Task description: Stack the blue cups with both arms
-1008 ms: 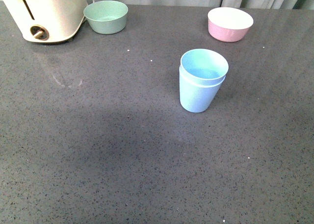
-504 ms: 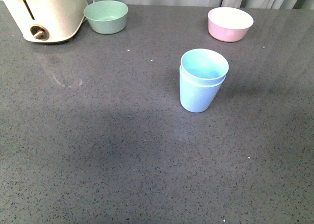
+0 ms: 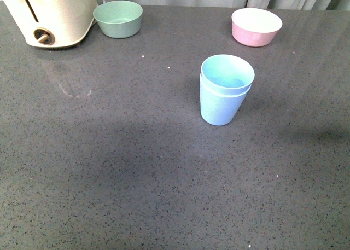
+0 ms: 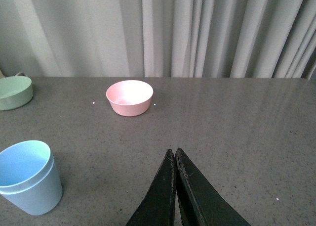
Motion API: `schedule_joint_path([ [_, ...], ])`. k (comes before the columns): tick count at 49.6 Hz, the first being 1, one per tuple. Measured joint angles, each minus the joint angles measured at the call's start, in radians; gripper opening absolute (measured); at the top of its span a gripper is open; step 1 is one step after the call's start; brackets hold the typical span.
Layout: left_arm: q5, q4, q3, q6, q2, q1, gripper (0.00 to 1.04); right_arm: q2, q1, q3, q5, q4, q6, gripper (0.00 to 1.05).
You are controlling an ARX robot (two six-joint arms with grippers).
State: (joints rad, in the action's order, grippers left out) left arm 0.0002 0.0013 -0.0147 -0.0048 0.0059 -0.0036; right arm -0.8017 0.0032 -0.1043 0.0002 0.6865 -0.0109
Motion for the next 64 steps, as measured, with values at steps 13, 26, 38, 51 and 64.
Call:
schedule_joint_path([
  [13,0.0,0.0,0.0,0.0,0.0,0.0,0.96,0.157,-0.002,0.05,0.0,-0.104,0.0,0.02],
  [26,0.0,0.0,0.0,0.0,0.0,0.0,0.96,0.269,-0.002,0.081,-0.001,-0.163,0.0,0.02],
  [38,0.0,0.0,0.0,0.0,0.0,0.0,0.96,0.381,-0.002,0.081,-0.001,-0.269,0.0,0.02],
  [51,0.0,0.0,0.0,0.0,0.0,0.0,0.96,0.486,-0.002,0.081,-0.001,-0.37,0.0,0.02],
  [64,0.0,0.0,0.0,0.0,0.0,0.0,0.96,0.572,-0.002,0.081,-0.001,-0.455,0.0,0.02],
])
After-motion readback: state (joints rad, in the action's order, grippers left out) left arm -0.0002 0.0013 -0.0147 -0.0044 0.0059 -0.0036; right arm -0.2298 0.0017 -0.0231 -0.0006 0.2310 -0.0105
